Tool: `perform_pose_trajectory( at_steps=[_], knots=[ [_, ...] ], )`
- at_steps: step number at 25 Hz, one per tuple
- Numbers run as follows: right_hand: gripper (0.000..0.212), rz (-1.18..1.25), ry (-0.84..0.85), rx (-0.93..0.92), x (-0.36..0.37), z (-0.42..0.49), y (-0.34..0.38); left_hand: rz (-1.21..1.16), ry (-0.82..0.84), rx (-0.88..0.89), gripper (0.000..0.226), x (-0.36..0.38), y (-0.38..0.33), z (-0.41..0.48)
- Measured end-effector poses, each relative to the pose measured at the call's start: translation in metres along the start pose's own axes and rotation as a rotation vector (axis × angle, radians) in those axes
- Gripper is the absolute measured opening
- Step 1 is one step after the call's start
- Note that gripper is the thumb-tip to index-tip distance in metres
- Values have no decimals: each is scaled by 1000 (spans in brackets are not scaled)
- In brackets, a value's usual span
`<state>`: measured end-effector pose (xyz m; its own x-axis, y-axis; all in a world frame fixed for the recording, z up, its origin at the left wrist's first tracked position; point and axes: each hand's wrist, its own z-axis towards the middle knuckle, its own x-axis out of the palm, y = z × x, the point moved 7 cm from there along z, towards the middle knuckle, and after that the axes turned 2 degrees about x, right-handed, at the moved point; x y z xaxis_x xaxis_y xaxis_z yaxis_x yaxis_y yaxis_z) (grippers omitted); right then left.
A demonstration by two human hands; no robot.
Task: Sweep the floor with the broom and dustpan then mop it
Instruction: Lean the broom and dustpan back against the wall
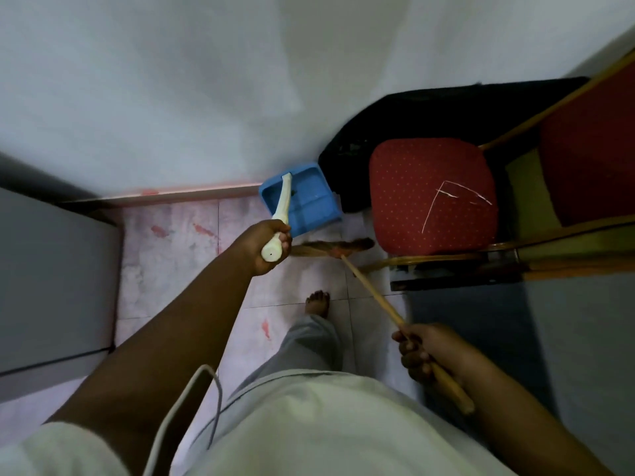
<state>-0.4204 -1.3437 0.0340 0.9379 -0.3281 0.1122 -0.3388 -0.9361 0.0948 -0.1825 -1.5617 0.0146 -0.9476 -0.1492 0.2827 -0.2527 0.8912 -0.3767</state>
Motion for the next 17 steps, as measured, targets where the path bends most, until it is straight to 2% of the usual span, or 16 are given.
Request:
perform_pose_trajectory(
  at_steps=[4, 7, 13, 17],
  knots=[
    [19, 64, 72, 24, 36, 22, 66, 49, -10, -38, 10, 18, -49, 60],
    [23, 95, 136, 69, 61, 41, 110, 10, -4, -77, 5, 38, -77, 100],
    [22, 267, 267, 130, 103, 77, 190, -69, 0, -133, 15, 63, -112, 166],
    [20, 272, 238, 90, 114, 110, 250, -32, -33, -147, 13, 69, -133, 203]
  ],
)
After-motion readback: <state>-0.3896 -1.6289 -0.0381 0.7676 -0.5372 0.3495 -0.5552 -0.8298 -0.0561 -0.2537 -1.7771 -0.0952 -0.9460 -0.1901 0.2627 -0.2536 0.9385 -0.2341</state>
